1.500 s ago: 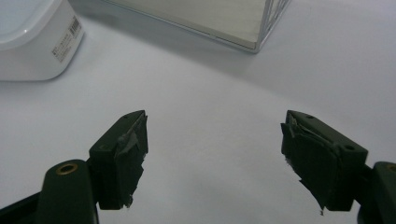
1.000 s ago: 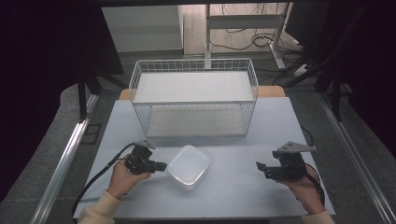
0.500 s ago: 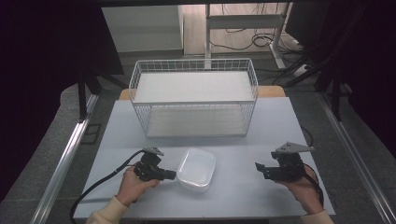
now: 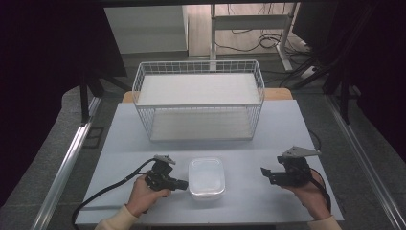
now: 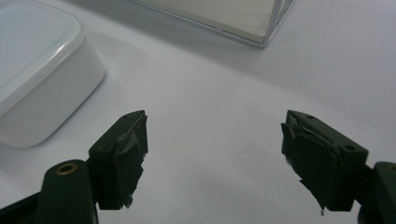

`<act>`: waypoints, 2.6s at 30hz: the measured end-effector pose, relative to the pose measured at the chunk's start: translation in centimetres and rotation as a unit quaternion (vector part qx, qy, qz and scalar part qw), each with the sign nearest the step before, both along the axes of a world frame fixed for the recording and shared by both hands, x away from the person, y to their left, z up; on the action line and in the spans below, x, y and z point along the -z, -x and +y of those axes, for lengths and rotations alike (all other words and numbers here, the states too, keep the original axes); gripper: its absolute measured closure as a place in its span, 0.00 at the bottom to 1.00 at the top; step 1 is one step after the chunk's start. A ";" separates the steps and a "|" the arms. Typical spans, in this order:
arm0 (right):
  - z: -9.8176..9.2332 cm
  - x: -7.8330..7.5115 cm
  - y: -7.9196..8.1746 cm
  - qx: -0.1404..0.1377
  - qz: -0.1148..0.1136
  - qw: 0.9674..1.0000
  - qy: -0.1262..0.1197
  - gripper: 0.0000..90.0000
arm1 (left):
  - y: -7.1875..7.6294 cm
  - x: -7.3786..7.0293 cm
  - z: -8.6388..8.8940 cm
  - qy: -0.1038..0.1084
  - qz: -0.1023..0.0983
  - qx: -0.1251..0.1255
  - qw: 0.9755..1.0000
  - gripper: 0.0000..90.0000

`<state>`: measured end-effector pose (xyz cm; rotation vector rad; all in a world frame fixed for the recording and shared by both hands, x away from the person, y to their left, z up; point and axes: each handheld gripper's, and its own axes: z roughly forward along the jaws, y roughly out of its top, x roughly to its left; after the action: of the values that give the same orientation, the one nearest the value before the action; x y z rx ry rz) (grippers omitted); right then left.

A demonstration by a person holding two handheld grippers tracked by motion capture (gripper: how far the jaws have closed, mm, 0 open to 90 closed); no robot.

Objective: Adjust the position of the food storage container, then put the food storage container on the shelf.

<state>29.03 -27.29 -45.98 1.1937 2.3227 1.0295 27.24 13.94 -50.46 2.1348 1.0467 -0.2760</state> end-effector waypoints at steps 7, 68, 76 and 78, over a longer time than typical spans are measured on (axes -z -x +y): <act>0.2 0.1 0.0 -0.002 0.000 1.000 0.001 0.25 | 0.1 -0.6 0.1 -0.005 -0.014 -0.009 1.000 1.00; 9.9 1.5 -1.2 -0.086 0.126 0.980 -0.128 0.36 | -1.0 -1.2 1.2 0.101 0.016 -0.119 0.988 0.39; 10.7 2.7 -1.2 -0.085 0.153 0.976 -0.131 0.41 | -1.0 0.1 0.2 0.113 0.040 -0.107 0.987 0.47; 11.0 2.9 -1.1 -0.087 0.160 0.975 -0.130 0.43 | -1.0 0.2 0.1 0.120 0.048 -0.105 0.986 0.50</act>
<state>30.18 -16.32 -48.92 1.3569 2.6409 1.3225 28.27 14.07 -50.66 1.7953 1.2177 -0.3858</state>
